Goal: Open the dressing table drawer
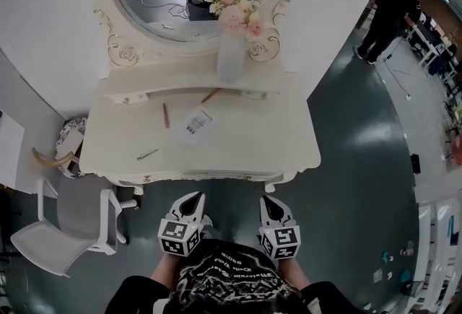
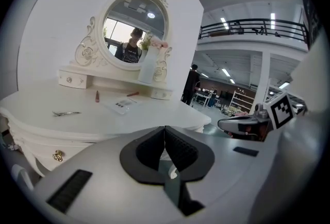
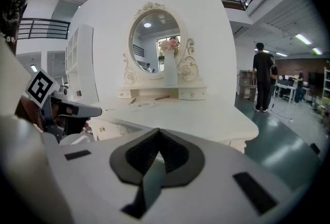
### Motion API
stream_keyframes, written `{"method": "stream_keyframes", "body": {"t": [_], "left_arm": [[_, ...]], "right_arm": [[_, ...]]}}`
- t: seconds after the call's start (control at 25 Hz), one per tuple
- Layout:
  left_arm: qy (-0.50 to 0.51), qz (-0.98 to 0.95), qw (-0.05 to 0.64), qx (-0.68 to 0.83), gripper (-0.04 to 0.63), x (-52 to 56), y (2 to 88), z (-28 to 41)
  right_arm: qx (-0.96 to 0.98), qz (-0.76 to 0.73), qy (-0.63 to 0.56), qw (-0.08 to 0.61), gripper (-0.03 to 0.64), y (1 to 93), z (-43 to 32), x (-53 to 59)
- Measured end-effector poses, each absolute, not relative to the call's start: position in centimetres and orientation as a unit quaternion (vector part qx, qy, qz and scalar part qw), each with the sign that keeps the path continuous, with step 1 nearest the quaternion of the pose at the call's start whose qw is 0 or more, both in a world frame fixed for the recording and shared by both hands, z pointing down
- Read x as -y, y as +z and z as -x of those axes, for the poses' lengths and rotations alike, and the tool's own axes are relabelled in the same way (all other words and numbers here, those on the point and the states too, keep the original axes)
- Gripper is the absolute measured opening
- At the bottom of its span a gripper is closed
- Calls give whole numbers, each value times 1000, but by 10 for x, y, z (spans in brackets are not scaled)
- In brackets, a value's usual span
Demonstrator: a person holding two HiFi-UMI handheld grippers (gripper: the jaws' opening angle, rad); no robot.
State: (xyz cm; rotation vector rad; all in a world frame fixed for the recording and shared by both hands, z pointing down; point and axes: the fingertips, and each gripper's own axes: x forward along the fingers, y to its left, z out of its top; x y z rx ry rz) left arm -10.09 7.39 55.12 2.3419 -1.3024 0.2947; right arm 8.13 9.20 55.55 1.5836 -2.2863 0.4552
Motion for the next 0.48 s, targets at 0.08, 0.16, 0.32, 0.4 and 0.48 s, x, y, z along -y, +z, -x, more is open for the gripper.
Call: {"method": "stream_keyframes", "body": {"t": [0.08, 0.16, 0.32, 0.4, 0.48], "left_arm": [[108, -850, 219, 466, 17, -67, 551, 107], [108, -853, 217, 462, 17, -58, 549, 113], [109, -858, 213, 454, 17, -41, 548, 127], [111, -861, 213, 449, 17, -35, 549, 132], [112, -864, 211, 444, 17, -28, 549, 135]], "right_arm": [[798, -559, 159, 159, 9, 555, -74, -85], [795, -564, 158, 157, 9, 554, -69, -77], [787, -576, 160, 152, 9, 553, -56, -63], [782, -582, 164, 150, 9, 555, -52, -60], [777, -588, 168, 148, 9, 557, -48, -57]]}}
